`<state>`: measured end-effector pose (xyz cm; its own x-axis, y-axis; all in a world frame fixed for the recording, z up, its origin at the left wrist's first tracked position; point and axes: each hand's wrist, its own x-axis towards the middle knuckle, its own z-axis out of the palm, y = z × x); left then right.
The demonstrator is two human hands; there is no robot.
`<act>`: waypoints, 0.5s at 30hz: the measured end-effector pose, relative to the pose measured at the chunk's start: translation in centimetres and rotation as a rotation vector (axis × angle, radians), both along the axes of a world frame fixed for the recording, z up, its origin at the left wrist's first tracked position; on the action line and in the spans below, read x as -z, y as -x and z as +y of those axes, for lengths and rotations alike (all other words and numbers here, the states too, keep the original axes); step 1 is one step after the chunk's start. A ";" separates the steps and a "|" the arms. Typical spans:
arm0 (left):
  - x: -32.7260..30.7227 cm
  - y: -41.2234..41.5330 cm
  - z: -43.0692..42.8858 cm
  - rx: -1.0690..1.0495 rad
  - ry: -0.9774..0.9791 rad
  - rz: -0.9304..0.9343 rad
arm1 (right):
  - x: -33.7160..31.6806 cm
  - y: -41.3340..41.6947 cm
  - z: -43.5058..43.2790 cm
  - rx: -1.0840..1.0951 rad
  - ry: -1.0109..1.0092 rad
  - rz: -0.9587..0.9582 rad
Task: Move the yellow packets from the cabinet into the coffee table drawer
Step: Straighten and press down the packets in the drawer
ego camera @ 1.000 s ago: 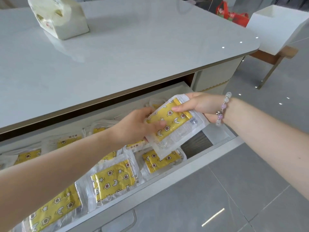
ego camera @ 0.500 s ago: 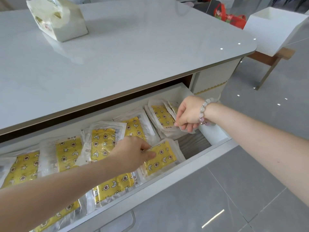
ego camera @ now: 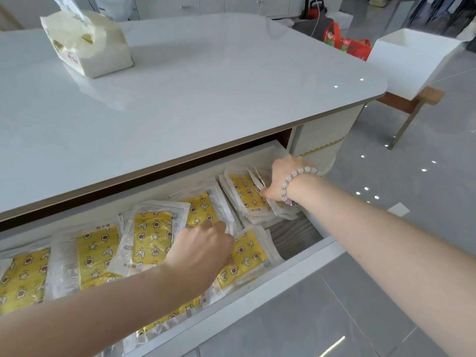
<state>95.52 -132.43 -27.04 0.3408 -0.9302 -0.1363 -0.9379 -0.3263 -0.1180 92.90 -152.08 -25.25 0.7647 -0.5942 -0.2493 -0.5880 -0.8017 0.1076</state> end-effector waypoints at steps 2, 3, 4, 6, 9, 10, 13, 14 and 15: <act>-0.2 -0.2 -0.3 0.032 0.065 0.018 | 0.2 -0.1 -0.2 0.002 -0.010 -0.003; -0.5 -0.1 -0.3 0.017 0.072 0.031 | 0.1 -0.1 -0.2 -0.002 -0.005 -0.005; -0.2 -0.1 -0.4 0.007 0.092 0.054 | 0.1 -0.2 -0.2 -0.009 0.004 -0.008; 0.4 -0.2 -0.4 -0.034 0.115 0.110 | 0.1 -0.2 0.0 -0.022 0.014 -0.004; 0.1 -0.8 -1.0 -0.175 0.198 0.323 | 0.4 -0.1 0.4 -0.027 0.051 0.011; -0.4 -1.1 -1.4 -0.243 0.220 0.446 | 0.4 -0.2 0.4 -0.029 0.069 0.018; -1.2 -1.9 -2.4 -0.381 0.298 0.697 | 0.1 -0.2 0.2 -0.007 0.045 0.049; -1.5 -2.2 -2.8 -0.411 0.330 0.773 | -0.2 -0.1 0.1 0.001 0.024 0.054; -1.9 -2.5 -3.1 -0.454 0.366 0.871 | -0.7 0.0 0.1 0.013 0.010 0.066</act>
